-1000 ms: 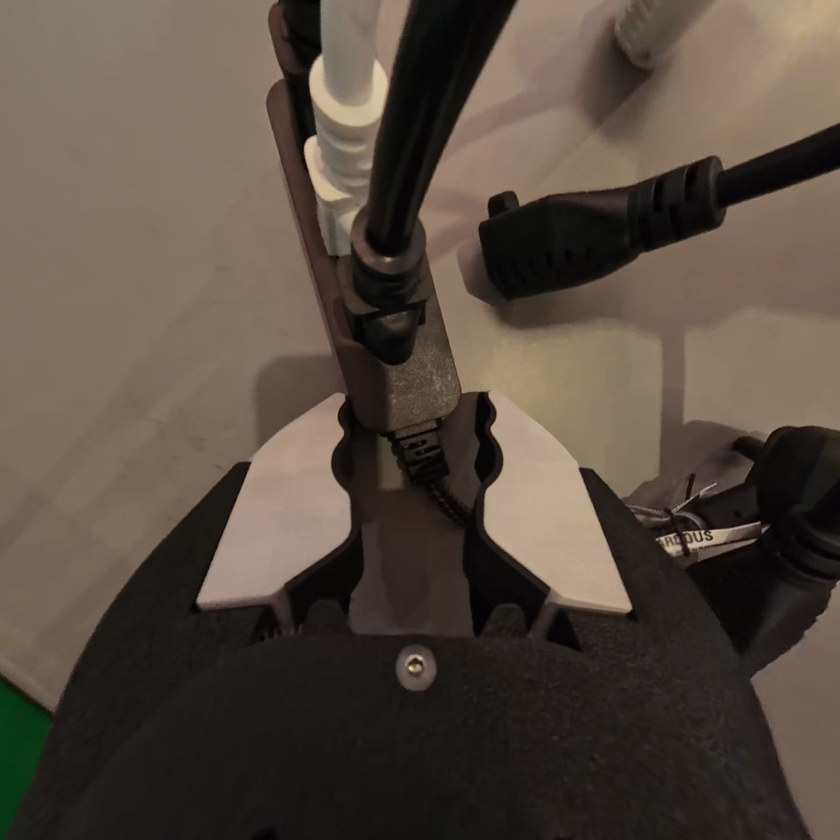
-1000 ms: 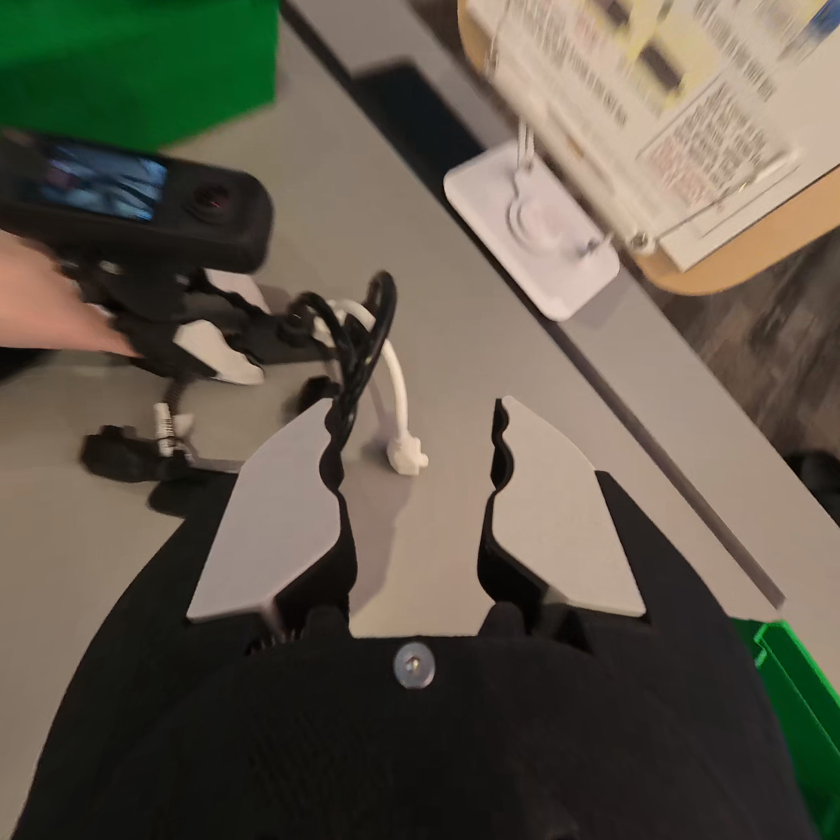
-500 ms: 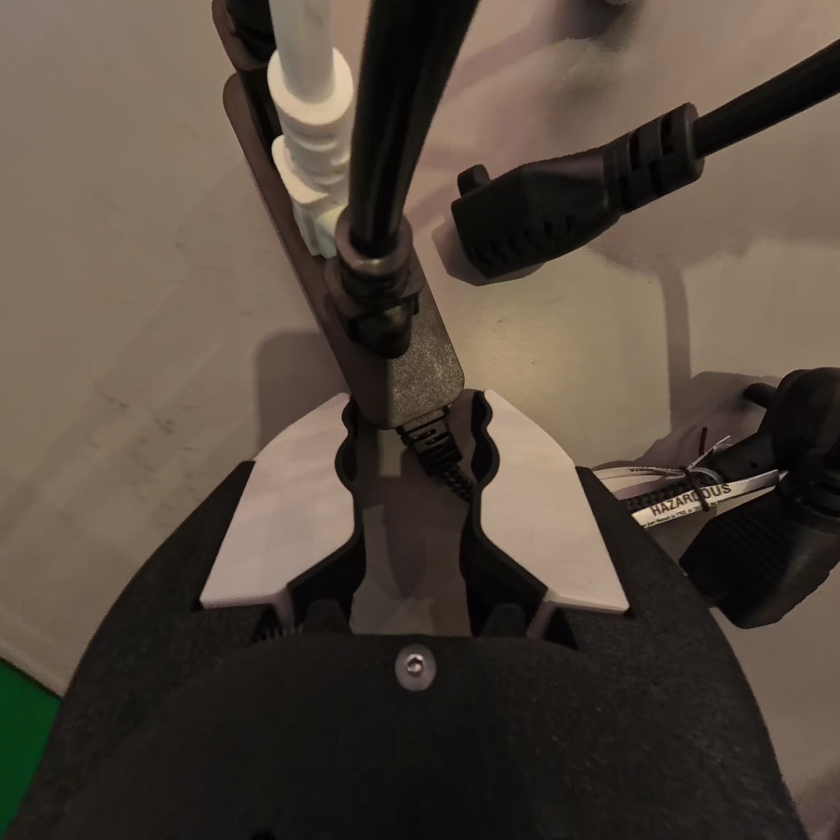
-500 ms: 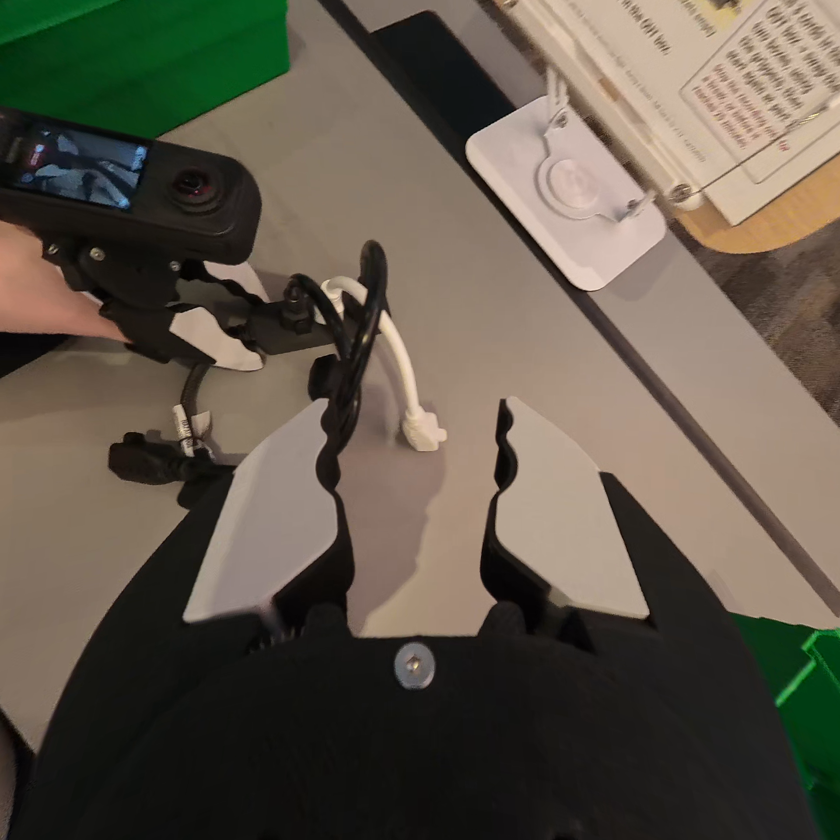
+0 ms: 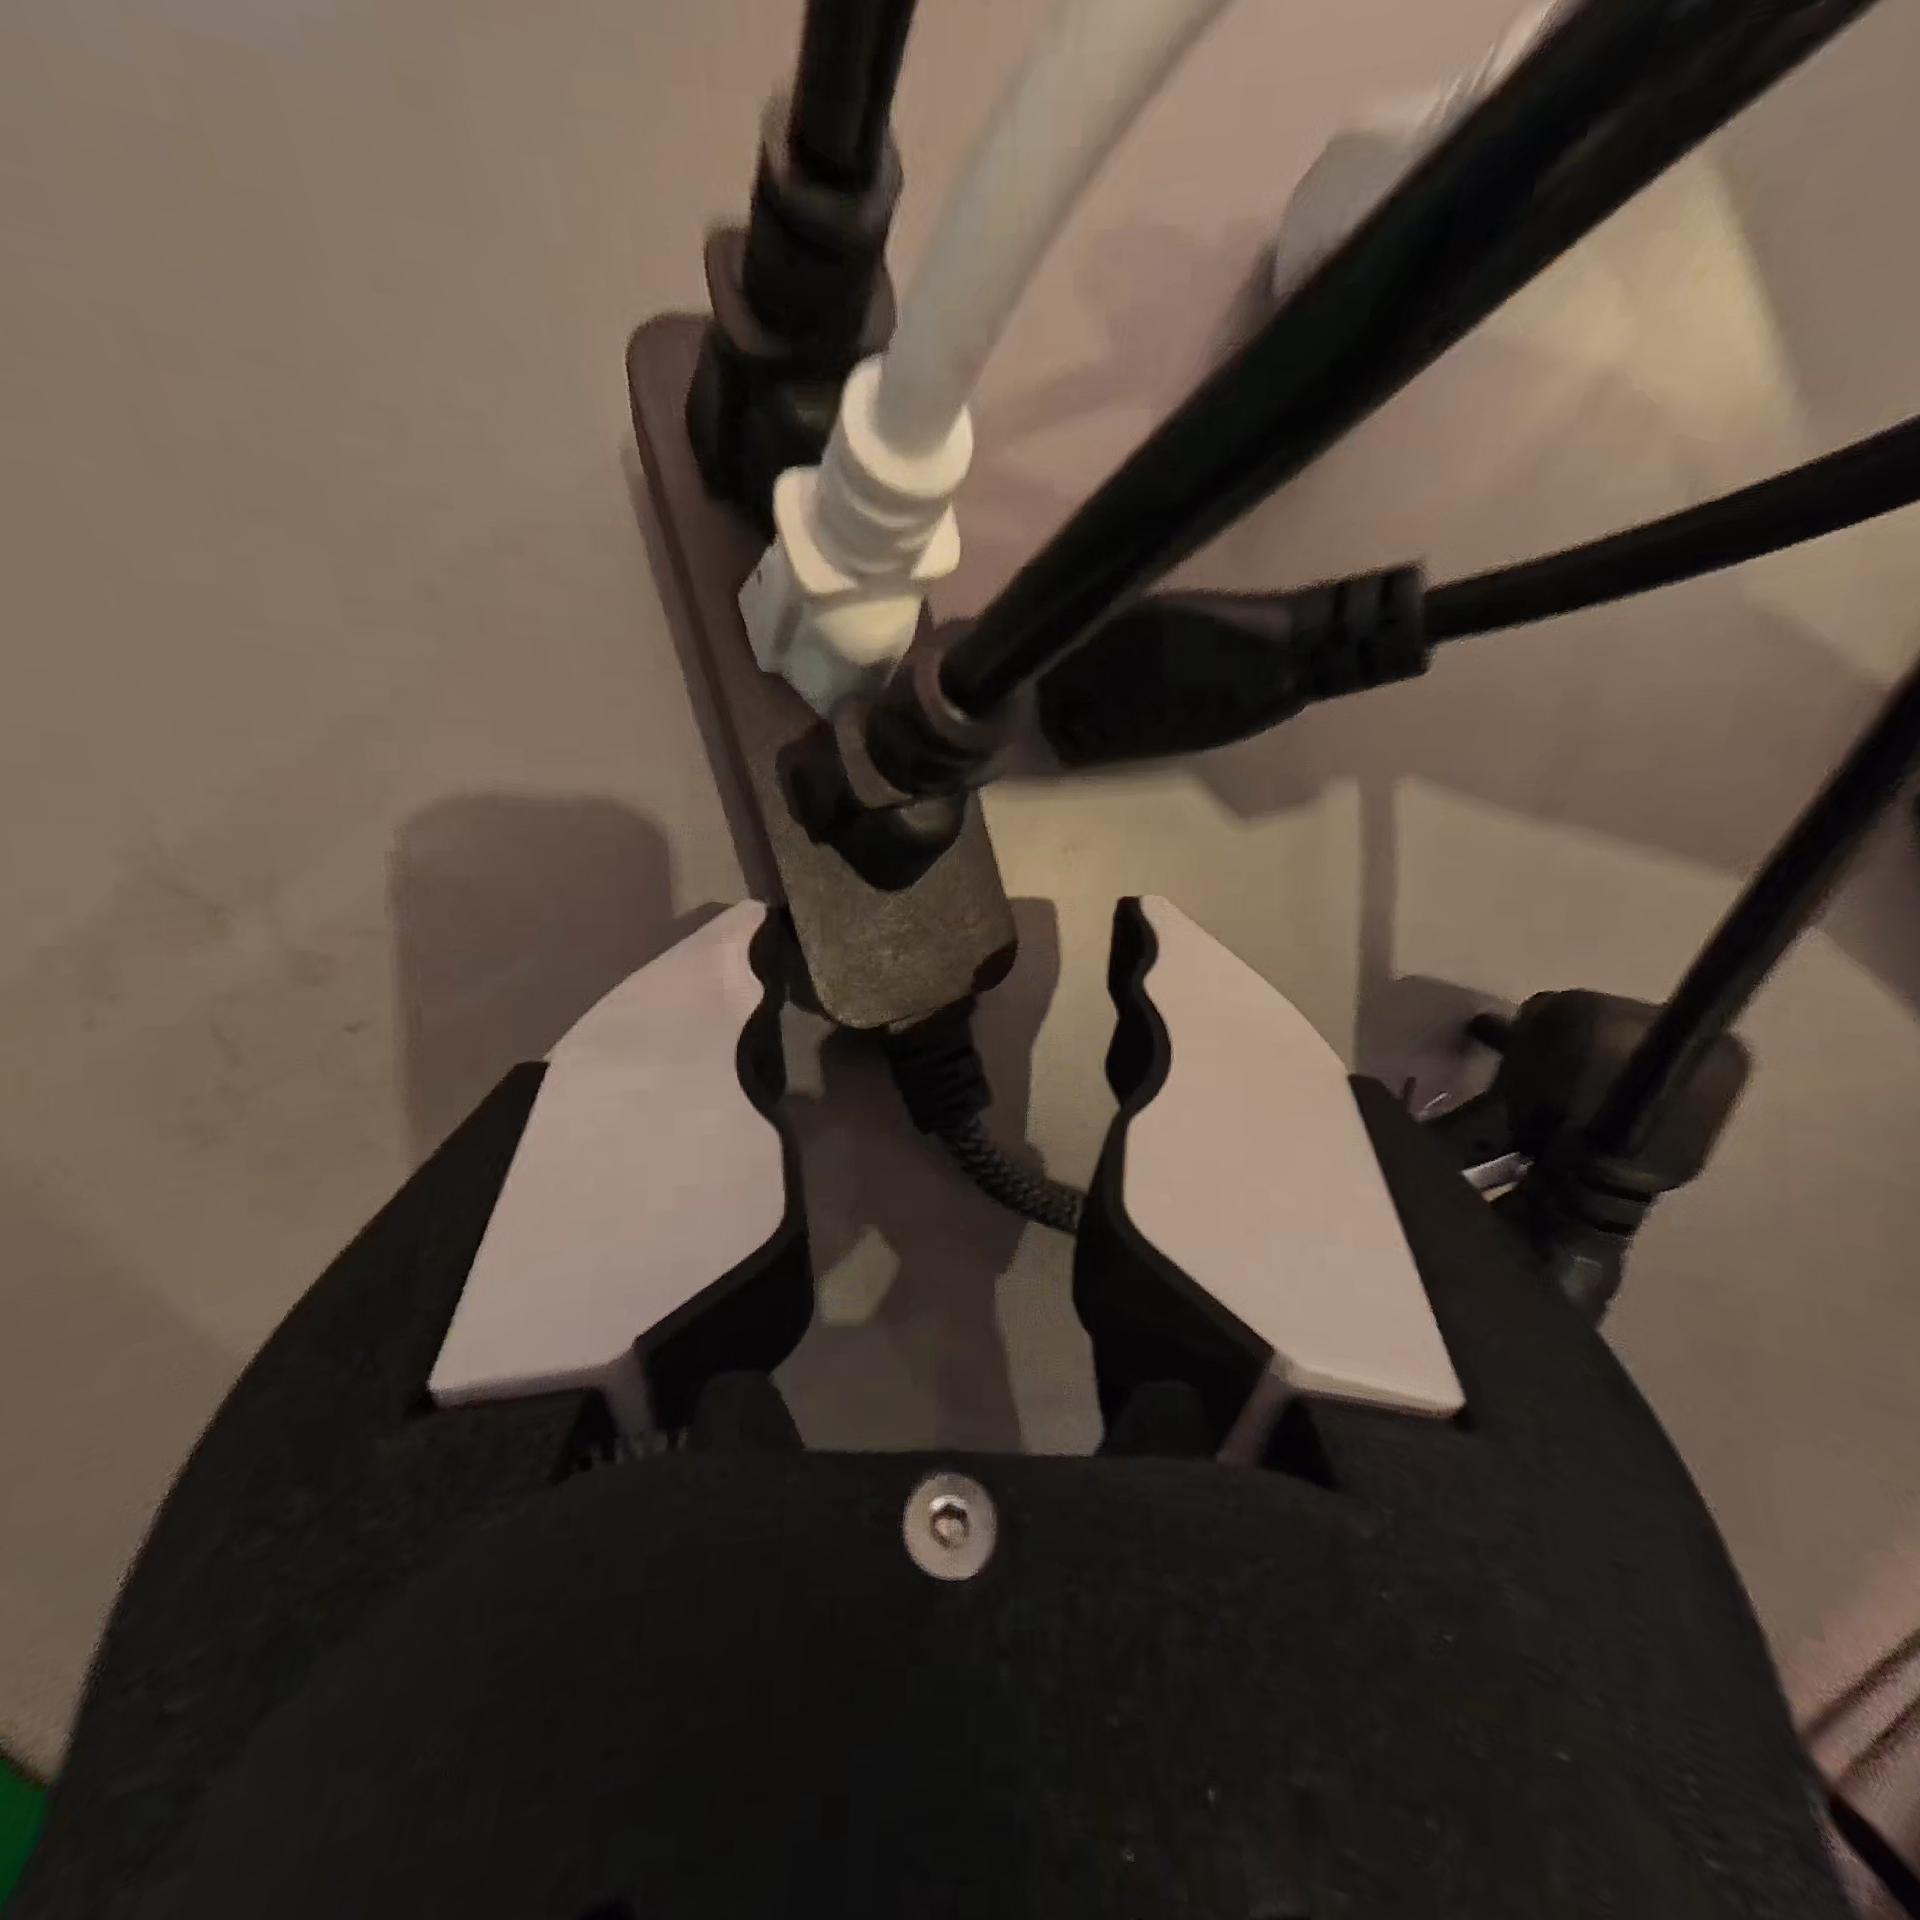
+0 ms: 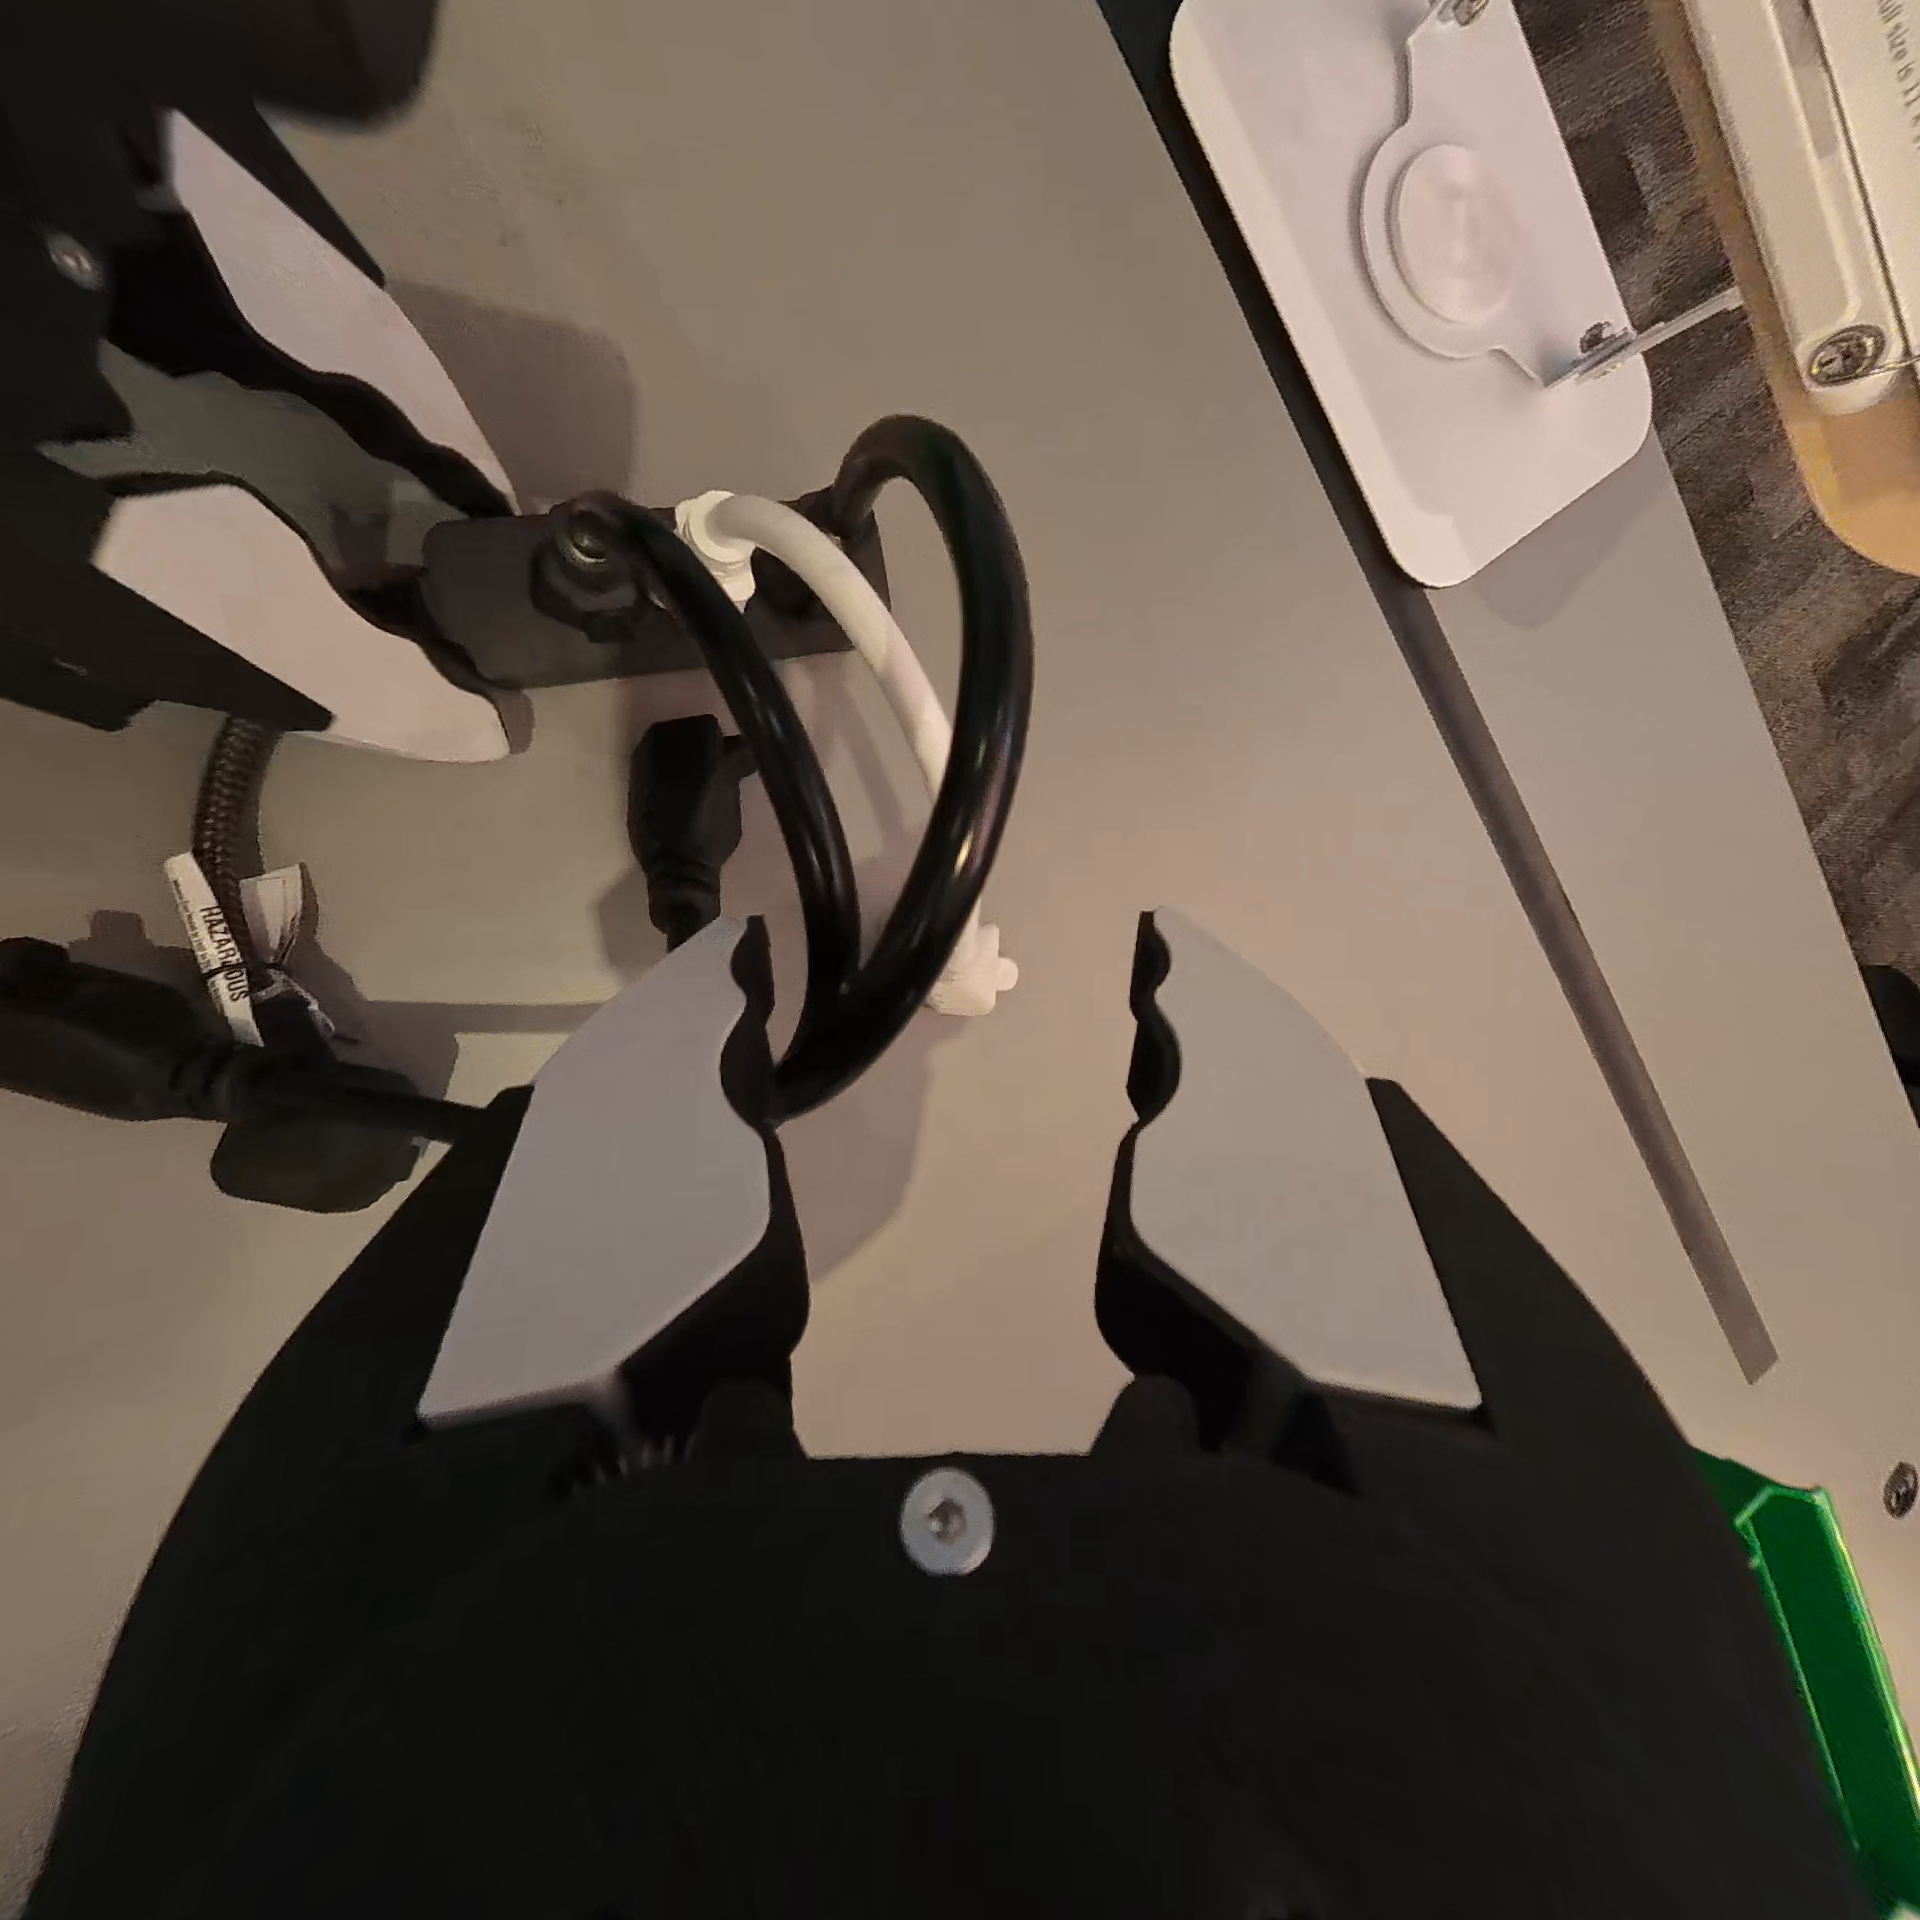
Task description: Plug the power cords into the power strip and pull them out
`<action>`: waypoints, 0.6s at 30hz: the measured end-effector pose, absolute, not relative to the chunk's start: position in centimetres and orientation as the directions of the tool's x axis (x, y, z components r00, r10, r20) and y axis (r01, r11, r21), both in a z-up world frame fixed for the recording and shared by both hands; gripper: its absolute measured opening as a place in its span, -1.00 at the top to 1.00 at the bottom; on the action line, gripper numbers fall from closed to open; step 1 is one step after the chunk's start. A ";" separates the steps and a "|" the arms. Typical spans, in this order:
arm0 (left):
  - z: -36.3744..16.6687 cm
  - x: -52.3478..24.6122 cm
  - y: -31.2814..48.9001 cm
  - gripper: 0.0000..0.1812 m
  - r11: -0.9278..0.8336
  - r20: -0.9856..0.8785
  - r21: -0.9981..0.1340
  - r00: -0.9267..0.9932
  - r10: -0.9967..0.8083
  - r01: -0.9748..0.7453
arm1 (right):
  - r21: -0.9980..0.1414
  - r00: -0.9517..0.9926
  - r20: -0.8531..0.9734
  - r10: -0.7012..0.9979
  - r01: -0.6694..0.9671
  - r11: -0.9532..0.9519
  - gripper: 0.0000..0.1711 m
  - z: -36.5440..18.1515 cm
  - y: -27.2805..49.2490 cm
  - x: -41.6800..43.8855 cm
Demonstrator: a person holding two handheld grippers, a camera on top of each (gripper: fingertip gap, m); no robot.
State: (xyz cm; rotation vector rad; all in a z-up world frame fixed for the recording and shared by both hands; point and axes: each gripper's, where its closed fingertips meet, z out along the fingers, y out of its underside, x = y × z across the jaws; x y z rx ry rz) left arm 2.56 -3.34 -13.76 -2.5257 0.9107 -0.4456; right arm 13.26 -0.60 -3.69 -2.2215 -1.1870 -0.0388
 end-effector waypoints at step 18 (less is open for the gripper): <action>-1.8 -1.2 1.4 0.16 -0.159 -0.486 -0.820 0.816 -0.314 -0.549 | -0.564 0.551 0.431 0.715 0.783 -0.263 0.09 -1.2 0.2 13.0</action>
